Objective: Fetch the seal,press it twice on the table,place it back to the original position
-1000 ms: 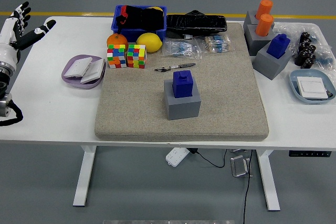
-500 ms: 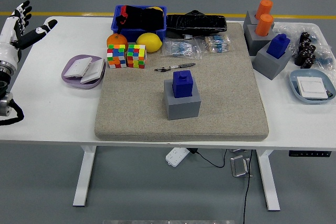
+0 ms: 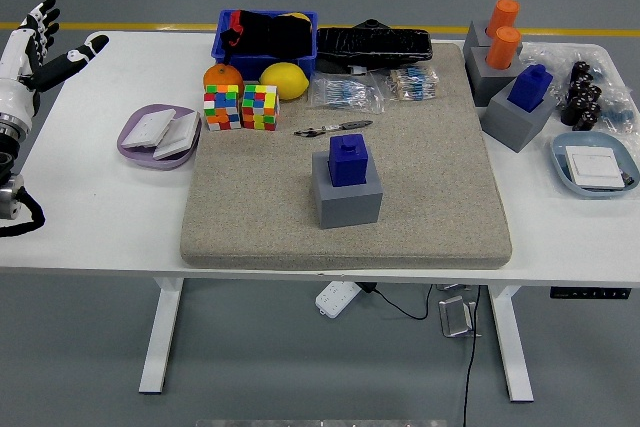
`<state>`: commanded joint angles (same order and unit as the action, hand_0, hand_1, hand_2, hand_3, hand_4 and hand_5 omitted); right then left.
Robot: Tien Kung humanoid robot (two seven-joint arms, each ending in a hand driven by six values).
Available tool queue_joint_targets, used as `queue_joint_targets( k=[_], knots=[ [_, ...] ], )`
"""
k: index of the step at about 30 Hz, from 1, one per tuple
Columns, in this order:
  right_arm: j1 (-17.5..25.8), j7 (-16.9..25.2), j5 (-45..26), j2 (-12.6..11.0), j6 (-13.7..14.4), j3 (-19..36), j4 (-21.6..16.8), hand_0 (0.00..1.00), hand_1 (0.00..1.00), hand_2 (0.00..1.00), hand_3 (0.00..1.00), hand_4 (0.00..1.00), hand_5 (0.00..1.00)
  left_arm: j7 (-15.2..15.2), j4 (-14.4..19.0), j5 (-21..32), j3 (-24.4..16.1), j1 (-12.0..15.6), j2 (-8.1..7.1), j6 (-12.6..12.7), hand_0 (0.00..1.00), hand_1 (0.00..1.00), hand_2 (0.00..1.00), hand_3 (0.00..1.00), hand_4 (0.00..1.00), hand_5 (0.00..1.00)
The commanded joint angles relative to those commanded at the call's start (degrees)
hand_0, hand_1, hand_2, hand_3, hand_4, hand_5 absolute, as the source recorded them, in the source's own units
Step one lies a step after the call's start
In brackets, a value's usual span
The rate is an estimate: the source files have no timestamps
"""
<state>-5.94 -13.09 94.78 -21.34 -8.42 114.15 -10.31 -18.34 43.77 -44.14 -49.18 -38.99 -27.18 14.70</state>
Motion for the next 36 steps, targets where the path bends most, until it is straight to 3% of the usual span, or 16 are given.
queue_joint_targets(
  k=[36],
  knots=[
    [0.2, -0.1, 0.7, 0.1, 0.0, -0.2, 0.0, 0.789, 0.722, 0.729, 0.663, 0.803, 0.492, 0.0, 0.6, -0.1, -0.1, 0.6, -0.03, 0.0, 0.988, 0.998, 0.998, 0.997, 0.994, 0.392]
  ],
)
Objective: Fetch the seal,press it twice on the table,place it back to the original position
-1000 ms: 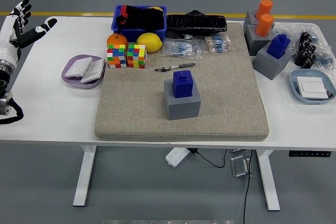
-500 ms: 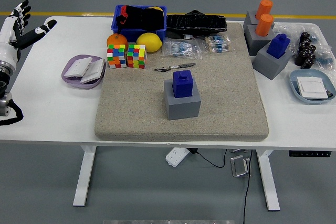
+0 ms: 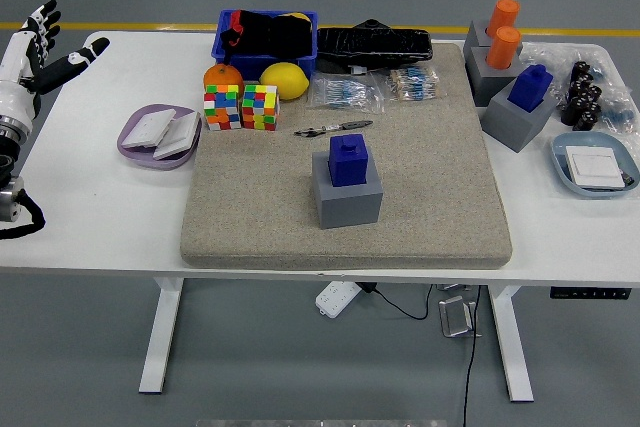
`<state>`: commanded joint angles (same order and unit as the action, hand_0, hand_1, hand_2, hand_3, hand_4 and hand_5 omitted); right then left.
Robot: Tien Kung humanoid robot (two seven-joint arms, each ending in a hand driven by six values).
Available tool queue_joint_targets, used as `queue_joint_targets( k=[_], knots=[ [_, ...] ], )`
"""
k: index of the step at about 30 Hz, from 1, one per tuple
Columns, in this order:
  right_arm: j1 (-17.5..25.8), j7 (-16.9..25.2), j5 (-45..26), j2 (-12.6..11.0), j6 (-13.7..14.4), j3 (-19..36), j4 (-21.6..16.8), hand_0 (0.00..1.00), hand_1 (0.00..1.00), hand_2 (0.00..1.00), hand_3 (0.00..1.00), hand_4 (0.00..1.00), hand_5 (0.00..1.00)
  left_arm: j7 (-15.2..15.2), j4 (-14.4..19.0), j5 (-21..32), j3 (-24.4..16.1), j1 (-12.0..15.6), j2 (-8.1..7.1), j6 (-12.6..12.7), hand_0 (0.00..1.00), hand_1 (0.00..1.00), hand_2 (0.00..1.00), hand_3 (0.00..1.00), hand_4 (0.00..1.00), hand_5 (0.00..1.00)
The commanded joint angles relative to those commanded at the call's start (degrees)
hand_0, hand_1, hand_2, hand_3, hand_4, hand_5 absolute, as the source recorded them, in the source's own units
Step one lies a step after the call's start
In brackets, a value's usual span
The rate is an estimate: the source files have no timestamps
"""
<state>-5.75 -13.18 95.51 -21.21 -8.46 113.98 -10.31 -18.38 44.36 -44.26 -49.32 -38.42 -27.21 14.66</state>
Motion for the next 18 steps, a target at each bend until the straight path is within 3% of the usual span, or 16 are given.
queue_joint_targets(
  k=[18],
  knots=[
    [0.1, 0.0, -0.1, 0.1, -0.1, 0.5, 0.0, 0.789, 0.721, 0.728, 0.664, 0.803, 0.491, 0.1, -0.1, 0.0, 0.2, -0.1, 0.25, -0.1, 0.988, 0.998, 0.998, 0.996, 0.991, 0.392]
  ],
)
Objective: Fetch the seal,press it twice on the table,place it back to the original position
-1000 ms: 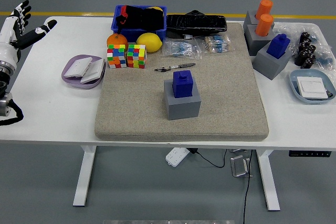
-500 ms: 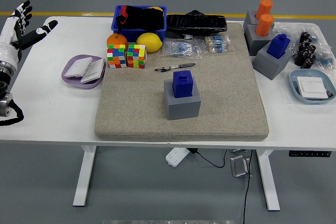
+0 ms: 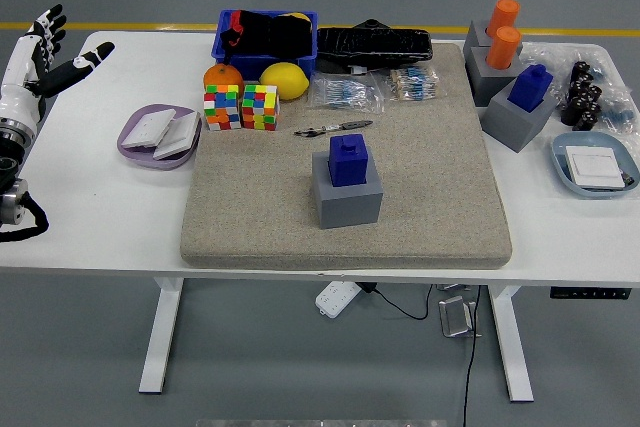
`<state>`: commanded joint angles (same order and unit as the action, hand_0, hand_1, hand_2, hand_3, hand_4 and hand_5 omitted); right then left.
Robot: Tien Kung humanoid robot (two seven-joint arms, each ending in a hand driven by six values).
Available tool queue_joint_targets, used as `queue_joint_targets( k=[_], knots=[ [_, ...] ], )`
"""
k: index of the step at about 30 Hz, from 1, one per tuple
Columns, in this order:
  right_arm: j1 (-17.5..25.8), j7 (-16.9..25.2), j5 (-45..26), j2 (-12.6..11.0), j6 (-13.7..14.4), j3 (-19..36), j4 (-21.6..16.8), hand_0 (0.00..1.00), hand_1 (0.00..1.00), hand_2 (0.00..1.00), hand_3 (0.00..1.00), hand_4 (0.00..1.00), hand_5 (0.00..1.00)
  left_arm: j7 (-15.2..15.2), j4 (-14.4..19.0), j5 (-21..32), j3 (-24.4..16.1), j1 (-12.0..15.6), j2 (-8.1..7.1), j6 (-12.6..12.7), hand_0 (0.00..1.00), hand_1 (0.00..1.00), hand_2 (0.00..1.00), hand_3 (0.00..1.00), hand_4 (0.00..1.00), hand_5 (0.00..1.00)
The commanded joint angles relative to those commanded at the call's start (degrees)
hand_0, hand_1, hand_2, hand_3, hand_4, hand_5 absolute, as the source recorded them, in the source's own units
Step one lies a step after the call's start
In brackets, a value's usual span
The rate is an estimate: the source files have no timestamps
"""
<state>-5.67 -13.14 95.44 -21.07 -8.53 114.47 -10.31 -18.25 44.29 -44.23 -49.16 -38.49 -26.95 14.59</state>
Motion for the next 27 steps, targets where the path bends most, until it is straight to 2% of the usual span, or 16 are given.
queue_joint_targets(
  k=[27],
  knots=[
    [-0.2, 0.0, 0.1, 0.1, 0.0, 0.0, 0.0, 0.788, 0.721, 0.729, 0.664, 0.803, 0.492, 0.1, 0.1, -0.1, -0.2, -0.3, -0.12, -0.1, 0.988, 0.998, 0.998, 0.995, 0.991, 0.392]
  ],
)
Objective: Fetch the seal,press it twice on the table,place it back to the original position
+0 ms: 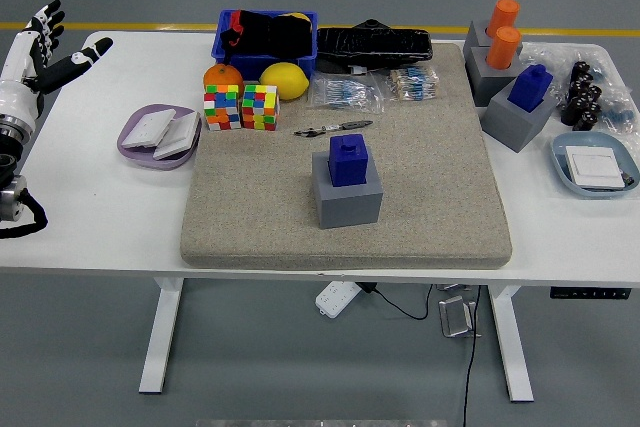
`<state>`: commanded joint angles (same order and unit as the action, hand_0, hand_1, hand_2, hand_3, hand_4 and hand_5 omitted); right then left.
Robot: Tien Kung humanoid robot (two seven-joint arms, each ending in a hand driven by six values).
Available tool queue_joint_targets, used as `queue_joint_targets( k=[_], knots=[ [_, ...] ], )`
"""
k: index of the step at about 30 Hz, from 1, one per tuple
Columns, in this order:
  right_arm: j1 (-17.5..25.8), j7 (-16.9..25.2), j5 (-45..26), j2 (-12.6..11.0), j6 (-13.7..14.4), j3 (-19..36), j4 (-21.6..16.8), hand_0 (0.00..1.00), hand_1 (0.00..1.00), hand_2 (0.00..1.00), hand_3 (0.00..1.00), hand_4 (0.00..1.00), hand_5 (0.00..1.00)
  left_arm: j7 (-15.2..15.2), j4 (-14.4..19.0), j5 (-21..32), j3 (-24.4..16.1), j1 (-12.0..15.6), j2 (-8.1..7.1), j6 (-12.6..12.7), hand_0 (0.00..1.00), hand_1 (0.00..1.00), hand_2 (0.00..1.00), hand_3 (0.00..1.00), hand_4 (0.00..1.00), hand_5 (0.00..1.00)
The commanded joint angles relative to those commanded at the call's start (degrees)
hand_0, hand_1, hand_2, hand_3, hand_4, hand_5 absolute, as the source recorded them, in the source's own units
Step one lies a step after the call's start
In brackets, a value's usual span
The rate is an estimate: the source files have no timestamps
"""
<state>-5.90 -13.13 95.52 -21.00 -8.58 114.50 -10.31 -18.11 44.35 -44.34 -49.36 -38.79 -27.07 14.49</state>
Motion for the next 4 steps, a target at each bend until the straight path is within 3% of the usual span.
queue_joint_targets(
  k=[4],
  knots=[
    [0.0, 0.0, 0.0, -0.2, 0.0, -0.1, 0.0, 0.788, 0.721, 0.729, 0.664, 0.803, 0.492, 0.0, 0.0, 0.0, 0.1, -0.1, -0.09, 0.0, 0.988, 0.998, 0.998, 0.995, 0.991, 0.392]
  ],
)
